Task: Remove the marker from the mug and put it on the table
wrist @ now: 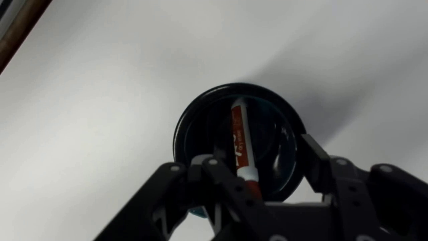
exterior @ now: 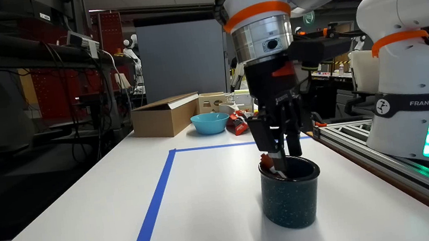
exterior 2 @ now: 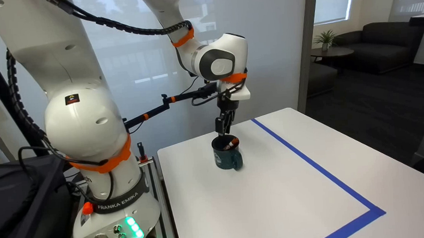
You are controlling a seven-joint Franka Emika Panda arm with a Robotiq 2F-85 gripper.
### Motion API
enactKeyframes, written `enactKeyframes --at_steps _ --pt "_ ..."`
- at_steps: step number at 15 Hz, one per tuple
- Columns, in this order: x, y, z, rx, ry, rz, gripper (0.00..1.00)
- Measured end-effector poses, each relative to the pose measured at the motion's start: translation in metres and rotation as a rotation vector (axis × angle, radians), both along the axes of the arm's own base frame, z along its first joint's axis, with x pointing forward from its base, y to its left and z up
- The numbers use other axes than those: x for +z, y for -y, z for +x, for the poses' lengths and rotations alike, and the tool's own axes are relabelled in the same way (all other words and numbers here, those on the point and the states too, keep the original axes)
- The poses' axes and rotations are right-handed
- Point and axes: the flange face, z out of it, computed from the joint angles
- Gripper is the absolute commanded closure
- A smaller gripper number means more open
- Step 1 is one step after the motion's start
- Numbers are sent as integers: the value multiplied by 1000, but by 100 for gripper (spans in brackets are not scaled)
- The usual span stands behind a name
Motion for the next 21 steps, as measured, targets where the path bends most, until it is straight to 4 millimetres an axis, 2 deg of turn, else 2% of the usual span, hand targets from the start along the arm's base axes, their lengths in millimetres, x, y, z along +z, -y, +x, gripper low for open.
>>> enactKeyframes --at_steps 3,8,12,15,17,21 --pt "-4 5 -3 -11 -8 -1 39" --pt "-9 13 -4 -24 -10 -7 34" --pt "-15 20 -3 -7 -17 -27 37" --pt "-18 20 -2 37 -8 -51 33" --pt "-19 18 0 69 -2 -67 37" --pt "-17 13 7 103 12 -77 39"
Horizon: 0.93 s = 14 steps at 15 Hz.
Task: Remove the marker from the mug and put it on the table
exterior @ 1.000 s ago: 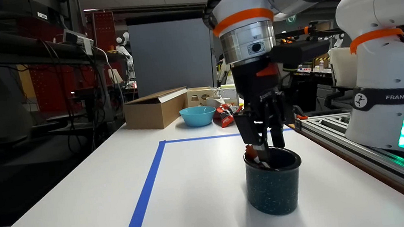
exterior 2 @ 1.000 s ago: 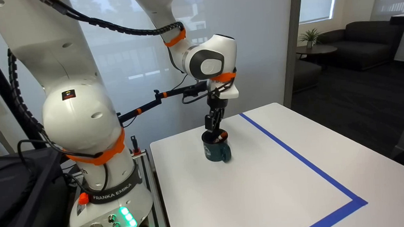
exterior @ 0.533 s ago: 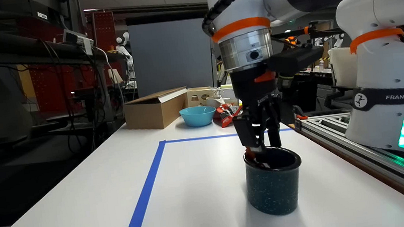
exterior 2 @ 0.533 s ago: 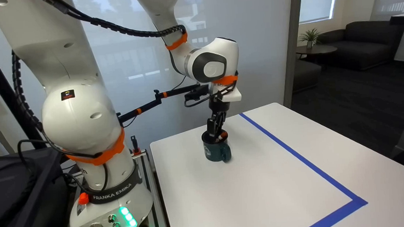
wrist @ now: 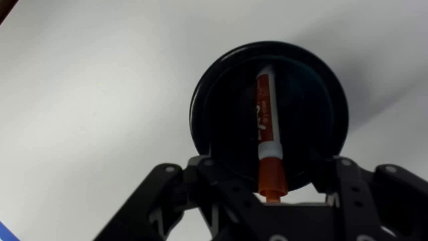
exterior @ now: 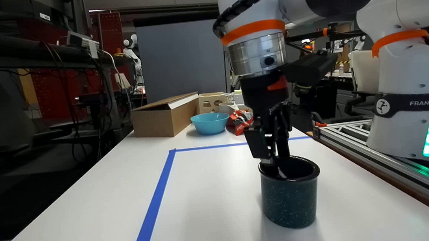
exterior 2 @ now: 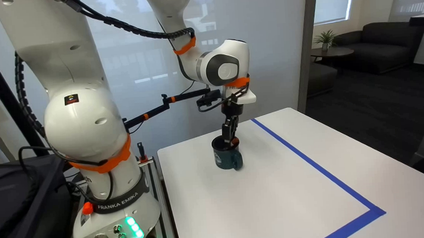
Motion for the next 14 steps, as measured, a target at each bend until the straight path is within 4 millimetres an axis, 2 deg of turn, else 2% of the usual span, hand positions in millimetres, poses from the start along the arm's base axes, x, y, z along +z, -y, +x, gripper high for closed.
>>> enactKeyframes --at_steps 8,9,14 --pt "2 -8 9 15 14 5 41" --pt "1 -9 10 17 18 7 39" --pt "-11 -13 13 29 41 19 42"
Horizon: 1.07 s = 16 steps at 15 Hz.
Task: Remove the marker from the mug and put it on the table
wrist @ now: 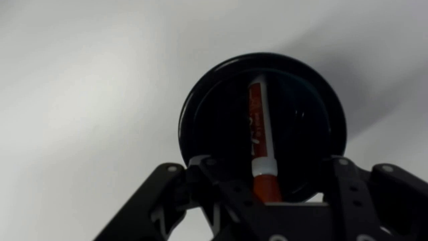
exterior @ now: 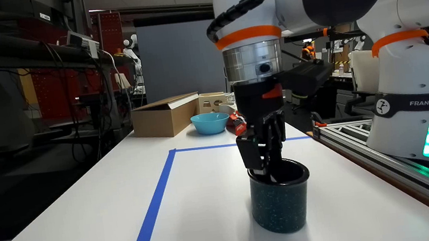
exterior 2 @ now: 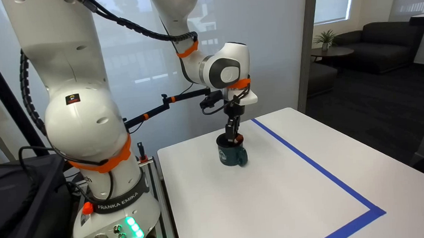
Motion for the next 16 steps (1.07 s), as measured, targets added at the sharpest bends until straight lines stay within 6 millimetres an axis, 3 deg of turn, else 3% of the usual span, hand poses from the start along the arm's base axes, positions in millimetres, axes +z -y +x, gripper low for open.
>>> enactKeyframes --at_steps 1,2,4,7,9,16 --pt "-3 0 1 4 5 2 42" --pt "-6 -1 2 9 11 3 50" --pt "-6 -1 5 20 29 5 77" --pt "-7 -1 9 29 46 11 99" --pt "-8 -1 10 36 49 12 95" --pt "-2 -14 8 69 45 14 95"
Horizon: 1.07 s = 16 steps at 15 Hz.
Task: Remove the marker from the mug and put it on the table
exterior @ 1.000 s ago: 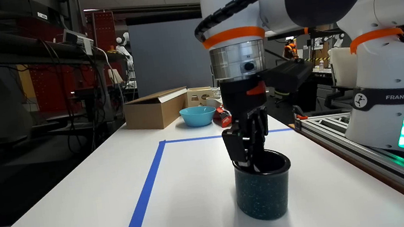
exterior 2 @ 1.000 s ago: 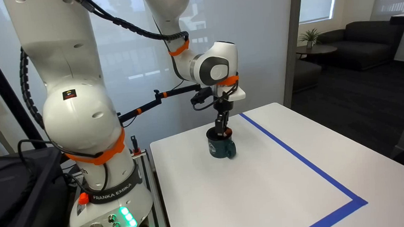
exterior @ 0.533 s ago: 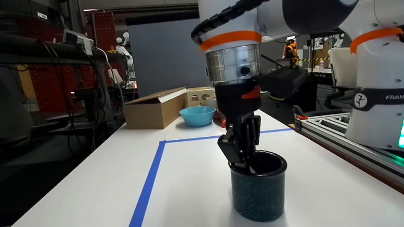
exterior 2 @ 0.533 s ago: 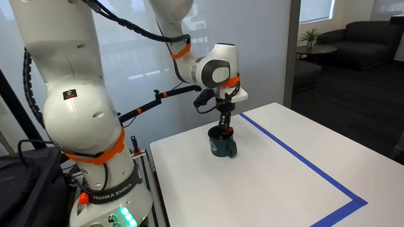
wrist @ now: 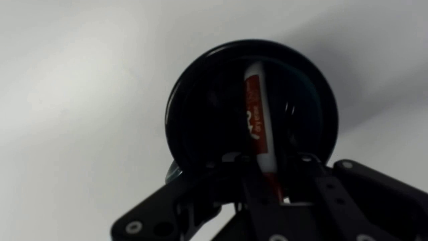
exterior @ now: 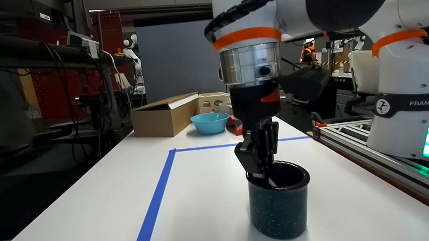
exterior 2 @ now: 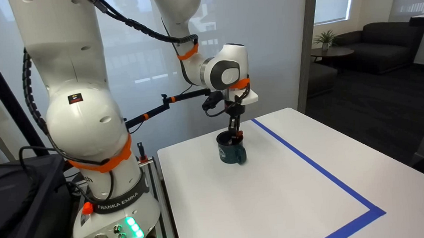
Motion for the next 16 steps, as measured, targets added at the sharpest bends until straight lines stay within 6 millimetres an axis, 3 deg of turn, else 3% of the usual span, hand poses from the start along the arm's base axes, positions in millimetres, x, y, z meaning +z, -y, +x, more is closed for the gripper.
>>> enactKeyframes --at_steps 3,9,12,16 --pt "21 -10 -7 13 -29 -11 95" --pt "95 -14 -44 -28 -124 -6 95" --pt "126 6 -71 -44 -178 -20 95" --pt "145 64 -106 -87 -248 -37 95"
